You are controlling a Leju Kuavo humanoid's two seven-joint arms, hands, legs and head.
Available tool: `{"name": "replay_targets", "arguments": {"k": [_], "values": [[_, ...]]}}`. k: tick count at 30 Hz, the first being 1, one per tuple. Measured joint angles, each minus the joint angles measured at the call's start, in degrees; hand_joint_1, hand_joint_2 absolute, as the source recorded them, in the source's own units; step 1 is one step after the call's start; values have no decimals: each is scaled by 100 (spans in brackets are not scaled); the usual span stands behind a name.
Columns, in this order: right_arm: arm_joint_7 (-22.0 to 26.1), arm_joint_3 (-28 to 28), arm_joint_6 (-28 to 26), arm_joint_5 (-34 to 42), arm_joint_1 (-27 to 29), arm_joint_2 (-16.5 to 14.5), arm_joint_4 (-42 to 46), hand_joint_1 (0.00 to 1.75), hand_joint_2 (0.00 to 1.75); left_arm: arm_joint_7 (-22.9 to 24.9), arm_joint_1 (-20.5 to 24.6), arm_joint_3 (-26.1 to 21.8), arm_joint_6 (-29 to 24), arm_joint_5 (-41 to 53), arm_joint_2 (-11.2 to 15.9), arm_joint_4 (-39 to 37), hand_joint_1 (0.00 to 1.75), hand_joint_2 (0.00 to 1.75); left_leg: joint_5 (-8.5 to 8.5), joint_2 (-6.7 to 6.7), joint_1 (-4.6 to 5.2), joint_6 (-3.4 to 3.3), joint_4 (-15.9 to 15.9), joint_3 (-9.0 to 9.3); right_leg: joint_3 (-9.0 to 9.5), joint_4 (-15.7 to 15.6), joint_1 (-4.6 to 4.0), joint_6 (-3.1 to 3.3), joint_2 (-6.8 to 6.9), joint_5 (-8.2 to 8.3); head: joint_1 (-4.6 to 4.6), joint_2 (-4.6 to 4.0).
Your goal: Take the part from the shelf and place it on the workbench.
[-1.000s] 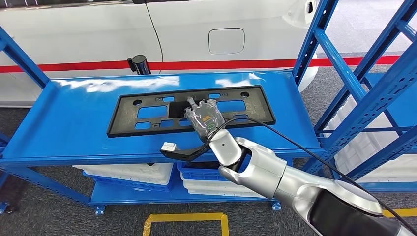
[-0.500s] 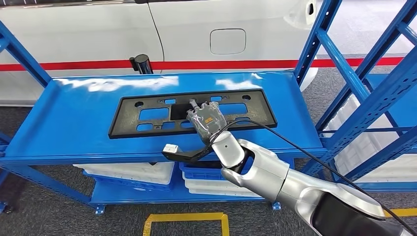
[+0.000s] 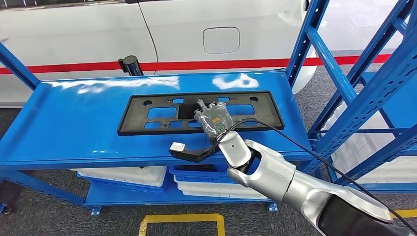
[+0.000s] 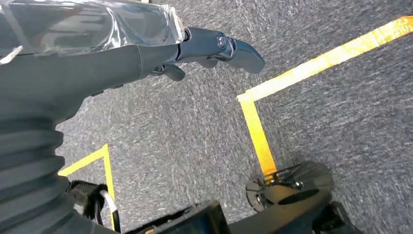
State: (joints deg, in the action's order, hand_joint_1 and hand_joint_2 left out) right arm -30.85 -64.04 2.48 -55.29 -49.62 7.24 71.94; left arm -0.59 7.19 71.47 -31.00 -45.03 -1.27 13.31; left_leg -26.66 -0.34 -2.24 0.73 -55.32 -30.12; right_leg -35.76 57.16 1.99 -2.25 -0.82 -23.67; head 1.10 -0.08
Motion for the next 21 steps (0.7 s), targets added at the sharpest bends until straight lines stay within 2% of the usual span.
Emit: {"name": "replay_targets", "arguments": {"k": [1,2,4,5,6,7,9,10,11,13,14,16,17,19,20,21], "values": [[-2,12,3,1,-2,2,14,175,175,0,4,0,-2,1,-1,0,0,175,-112,7,-3,9,-214,-97,7,-4,-1,39,0,-2,1,0],[-2,23,7,1,0,2,25,175,175,0,10,-1,-3,-3,-2,0,0,175,-269,12,4,10,-559,-267,14,-7,-7,67,1,-8,3,-1],[-2,36,21,13,7,7,34,175,175,-1,51,-2,-4,-9,-4,1,0,175,-573,13,35,-3,-1408,-715,23,-7,-41,100,9,-23,3,-1],[-1,37,31,29,15,10,36,175,175,-1,75,-3,-3,-13,-5,2,0,175,-621,13,54,-23,-1677,-876,31,-7,-66,114,13,-32,3,-1],[2,37,41,47,25,13,37,175,175,2,95,-3,-1,-11,-6,2,0,175,-560,13,77,-58,-1726,-932,46,-7,-91,127,14,-40,2,-1],[5,38,50,64,31,14,38,175,175,10,100,-3,4,-10,-7,2,0,175,-396,12,107,-111,-1530,-871,65,-7,-115,139,10,-49,2,-1],[8,46,53,77,35,13,42,175,175,30,87,-2,19,-9,-3,2,0,175,28,13,191,-267,-744,-559,103,-10,-153,155,-3,-64,1,-1],[8,50,54,78,33,14,44,175,175,37,77,-2,30,-7,1,1,0,175,165,16,229,-336,-393,-421,107,-12,-168,154,-9,-69,0,-1],[7,54,54,80,34,15,46,175,175,40,67,-1,42,-5,4,1,0,175,236,17,260,-382,-176,-340,102,-13,-173,143,-8,-65,-1,-1],[7,55,52,92,43,17,49,175,175,48,61,-1,61,-1,9,0,0,175,262,7,294,-406,-61,-302,84,-24,-164,98,7,-40,-2,0],[13,56,50,102,50,18,51,175,175,52,64,-1,65,1,7,0,0,175,298,4,278,-406,-24,-286,76,-28,-160,69,15,-38,-1,0],[27,59,45,120,54,22,56,175,175,58,67,0,74,5,3,0,0,175,382,10,242,-418,88,-242,26,108,-167,10,23,-186,-10,0],[35,62,42,126,57,27,58,175,175,58,64,0,80,7,2,0,0,175,416,17,222,-424,134,-226,-63,345,-169,-14,26,-362,-16,-1],[39,66,38,134,76,43,58,175,175,54,56,0,95,7,4,0,0,175,443,23,226,-442,146,-237,-337,1078,-155,-59,29,-761,-23,-1],[40,66,37,138,92,56,58,175,175,51,53,0,100,7,4,0,0,175,452,23,224,-440,143,-249,-446,1387,-146,-81,30,-874,-24,-1],[41,66,36,142,105,67,58,175,175,49,49,0,106,6,4,0,0,175,462,23,221,-434,138,-263,-473,1521,-135,-101,32,-888,-25,-1]]}}
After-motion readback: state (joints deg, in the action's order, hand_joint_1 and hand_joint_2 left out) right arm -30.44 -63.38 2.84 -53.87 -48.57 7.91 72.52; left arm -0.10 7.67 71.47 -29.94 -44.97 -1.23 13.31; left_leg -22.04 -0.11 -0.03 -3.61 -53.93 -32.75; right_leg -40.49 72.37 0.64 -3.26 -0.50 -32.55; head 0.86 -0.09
